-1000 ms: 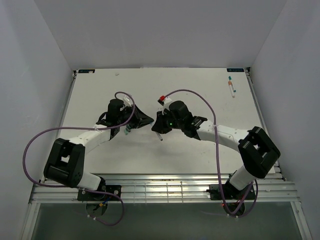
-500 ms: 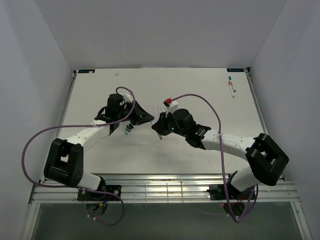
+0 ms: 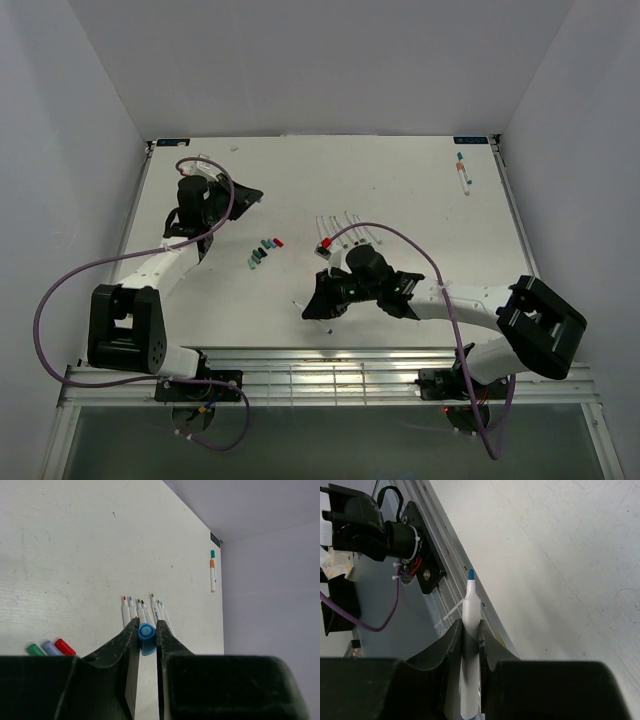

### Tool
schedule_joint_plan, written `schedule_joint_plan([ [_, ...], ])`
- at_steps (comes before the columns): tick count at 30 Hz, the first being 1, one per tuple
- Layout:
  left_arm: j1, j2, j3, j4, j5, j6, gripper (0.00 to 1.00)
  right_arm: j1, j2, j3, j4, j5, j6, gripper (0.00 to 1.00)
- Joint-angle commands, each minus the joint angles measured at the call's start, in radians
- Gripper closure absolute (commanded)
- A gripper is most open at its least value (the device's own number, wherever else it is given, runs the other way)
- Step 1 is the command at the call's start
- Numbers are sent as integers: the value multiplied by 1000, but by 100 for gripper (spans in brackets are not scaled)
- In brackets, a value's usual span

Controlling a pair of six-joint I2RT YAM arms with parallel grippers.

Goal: Open the pen caps

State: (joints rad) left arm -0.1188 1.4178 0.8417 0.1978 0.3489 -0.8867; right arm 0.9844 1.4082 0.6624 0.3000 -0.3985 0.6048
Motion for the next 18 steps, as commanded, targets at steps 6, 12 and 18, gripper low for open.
schedule_joint_plan([
  [6, -10, -92, -7, -79, -48, 97, 100, -90, -52, 141, -212, 104, -152, 92],
  [12, -10, -192, -106, -262, -122, 140, 100, -323, -3, 203, -236, 147, -253, 92],
  [18, -10, -287, -202, -328, -168, 141, 100, -499, 83, 331, -282, 227, -359, 92],
])
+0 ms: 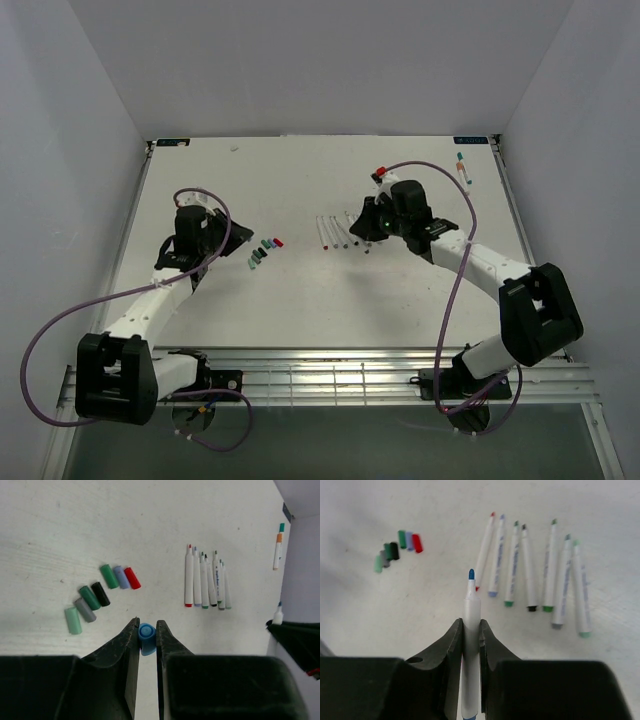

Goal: Open the pen caps

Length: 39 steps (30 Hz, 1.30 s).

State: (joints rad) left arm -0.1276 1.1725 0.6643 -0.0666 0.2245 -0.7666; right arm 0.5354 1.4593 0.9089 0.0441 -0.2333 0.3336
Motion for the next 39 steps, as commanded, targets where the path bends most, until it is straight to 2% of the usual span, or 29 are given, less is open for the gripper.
schedule_joint_plan([
  [1, -1, -40, -43, -67, -40, 23, 100, -87, 44, 99, -30, 60, -96, 92],
  [10, -3, 5, -132, -52, -37, -8, 100, -235, 246, 189, -27, 61, -151, 92],
  [17, -1, 82, -134, -36, -47, -8, 100, -247, 346, 211, -1, 66, -186, 92],
  [18, -3, 91, -132, -39, -50, -8, 99, -247, 355, 214, 2, 63, -188, 92],
  [19, -1, 99, -131, -41, -56, -11, 92, -247, 364, 219, 10, 52, -191, 92],
  [25, -1, 130, -132, -52, -89, -19, 78, -249, 450, 275, 20, 42, -202, 92],
  [26, -1, 133, -132, -50, -91, -19, 73, -250, 472, 281, 19, 42, -202, 92],
  [31, -1, 165, -135, -38, -90, -17, 65, -250, 507, 306, 20, 37, -208, 90],
  [36, -1, 202, -134, -22, -86, -19, 52, -252, 527, 315, 20, 31, -215, 87],
  [39, -1, 214, -131, -19, -85, -20, 49, -252, 538, 321, 19, 20, -215, 85],
])
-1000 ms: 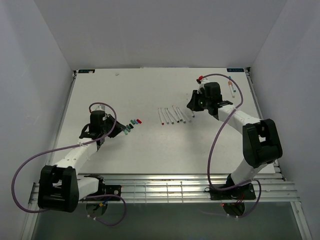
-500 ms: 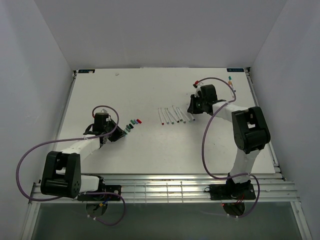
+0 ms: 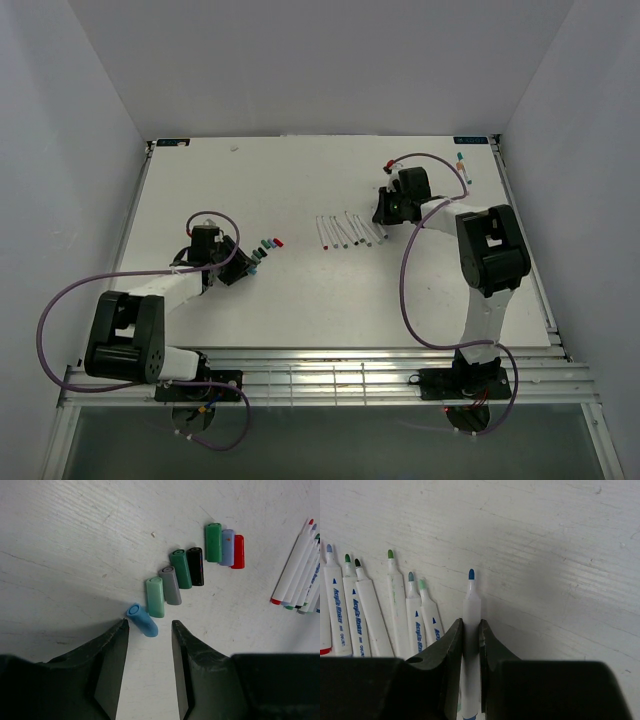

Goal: Open the pen caps

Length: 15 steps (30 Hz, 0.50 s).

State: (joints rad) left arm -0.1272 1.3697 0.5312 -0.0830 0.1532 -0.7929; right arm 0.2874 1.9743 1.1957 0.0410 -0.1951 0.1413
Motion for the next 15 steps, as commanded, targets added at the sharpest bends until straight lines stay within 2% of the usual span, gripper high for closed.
schedule_joint_plan([
  [1, -2, 16, 1, -3, -14, 4, 49, -5, 24, 36, 20, -29, -25, 85],
  [6, -2, -21, -11, -15, -32, 0, 47, -4, 34, 33, 16, -50, -32, 80],
  [8, -2, -38, -11, -27, -37, -5, 44, -4, 37, 35, 10, -49, -34, 75],
  [15, -2, -156, -11, -70, -26, -12, 33, -4, 31, 28, -10, -40, -37, 69],
])
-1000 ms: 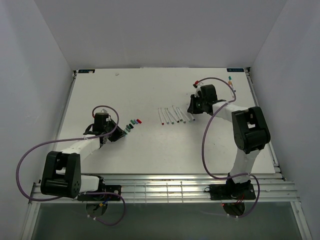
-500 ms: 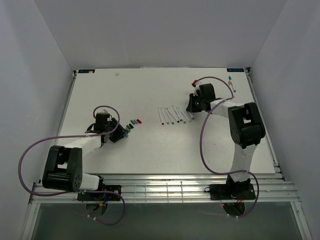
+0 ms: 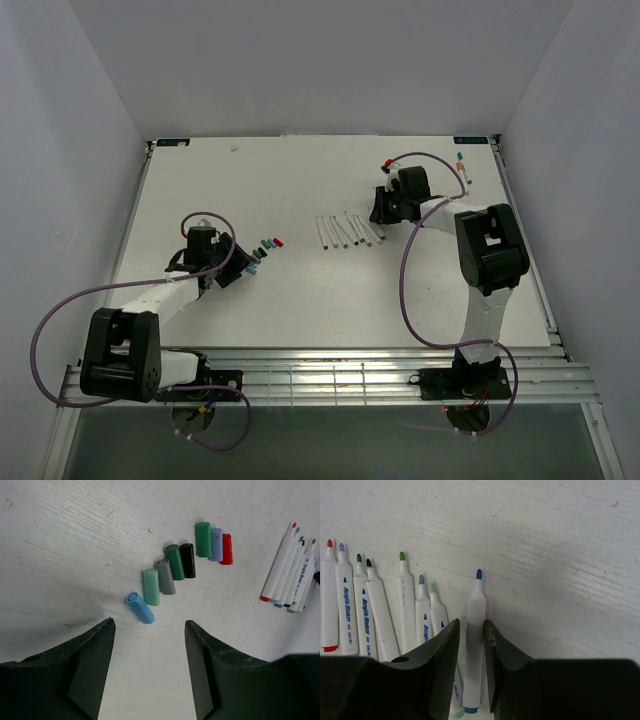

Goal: Open the pen caps

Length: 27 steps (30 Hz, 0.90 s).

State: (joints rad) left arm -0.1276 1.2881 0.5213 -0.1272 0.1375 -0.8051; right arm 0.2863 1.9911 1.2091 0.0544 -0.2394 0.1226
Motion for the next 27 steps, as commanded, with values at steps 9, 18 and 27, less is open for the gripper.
schedule_joint_plan([
  [9, -3, -211, 25, -29, 60, 20, 23, -48, -55, 44, -53, 60, 11, 54],
  [18, -17, -202, 32, 26, 163, 15, 22, -245, -58, 233, -252, 209, 66, 49],
  [27, -92, -130, 86, 35, 188, -2, 21, -389, 20, 348, -333, 278, 58, 36],
])
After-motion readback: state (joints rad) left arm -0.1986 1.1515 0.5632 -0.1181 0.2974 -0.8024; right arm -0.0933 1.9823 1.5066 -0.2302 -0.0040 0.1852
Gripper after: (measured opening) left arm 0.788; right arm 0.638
